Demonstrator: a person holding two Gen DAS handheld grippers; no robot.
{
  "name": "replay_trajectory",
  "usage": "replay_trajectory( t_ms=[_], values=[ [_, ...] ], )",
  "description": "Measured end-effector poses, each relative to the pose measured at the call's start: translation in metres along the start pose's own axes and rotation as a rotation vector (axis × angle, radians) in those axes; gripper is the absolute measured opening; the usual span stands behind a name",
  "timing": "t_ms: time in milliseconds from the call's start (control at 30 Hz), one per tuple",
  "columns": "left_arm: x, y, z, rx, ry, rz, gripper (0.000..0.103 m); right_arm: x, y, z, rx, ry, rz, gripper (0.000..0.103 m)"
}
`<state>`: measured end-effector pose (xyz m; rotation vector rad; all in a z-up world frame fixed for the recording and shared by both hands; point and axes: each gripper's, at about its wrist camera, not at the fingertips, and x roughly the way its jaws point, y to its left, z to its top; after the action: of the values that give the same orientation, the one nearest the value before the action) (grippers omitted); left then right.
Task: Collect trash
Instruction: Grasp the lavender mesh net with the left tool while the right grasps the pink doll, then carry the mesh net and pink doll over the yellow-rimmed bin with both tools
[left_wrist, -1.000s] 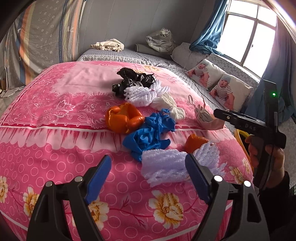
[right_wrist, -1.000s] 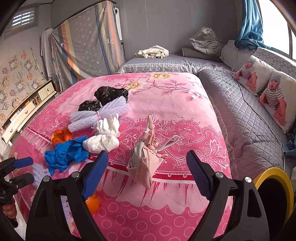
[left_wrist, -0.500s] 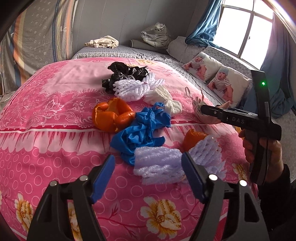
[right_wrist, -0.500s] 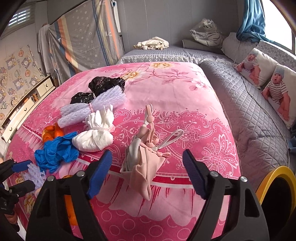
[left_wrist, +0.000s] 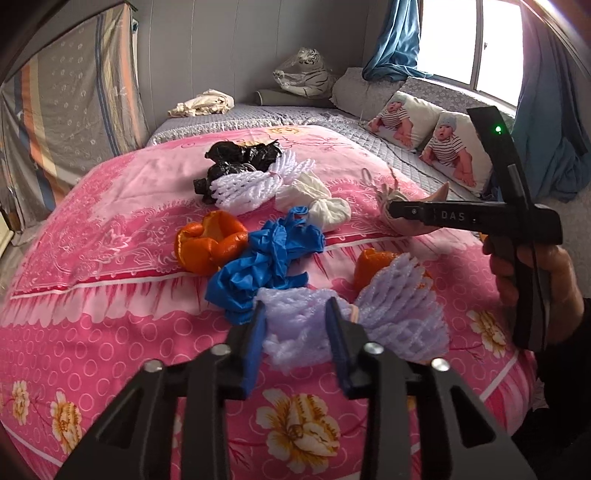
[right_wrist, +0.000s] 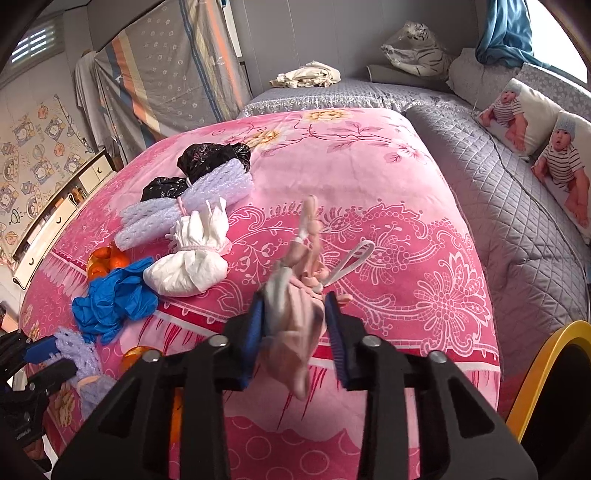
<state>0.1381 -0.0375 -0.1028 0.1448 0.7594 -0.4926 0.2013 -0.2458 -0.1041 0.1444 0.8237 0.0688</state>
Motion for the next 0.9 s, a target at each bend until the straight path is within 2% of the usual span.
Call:
replay_trajectory(
  t_ms=[33,267,900],
  values=[
    [0.000,-0.001,-0.001,0.000,0.000,0.004,0.019,-0.001,0.001,0.000,-0.003,-0.004,-0.003,0.023],
    [-0.006,0.002,0.001,-0.007,-0.015,0.016,0.012,-0.008,0.003,0.000,-0.013,-0.019,-0.013,0.016],
    [-0.054,0.019,0.015,-0.074,-0.125,0.011,0.012,-0.061,0.006,0.005,-0.018,-0.105,-0.003,0.015]
  ],
)
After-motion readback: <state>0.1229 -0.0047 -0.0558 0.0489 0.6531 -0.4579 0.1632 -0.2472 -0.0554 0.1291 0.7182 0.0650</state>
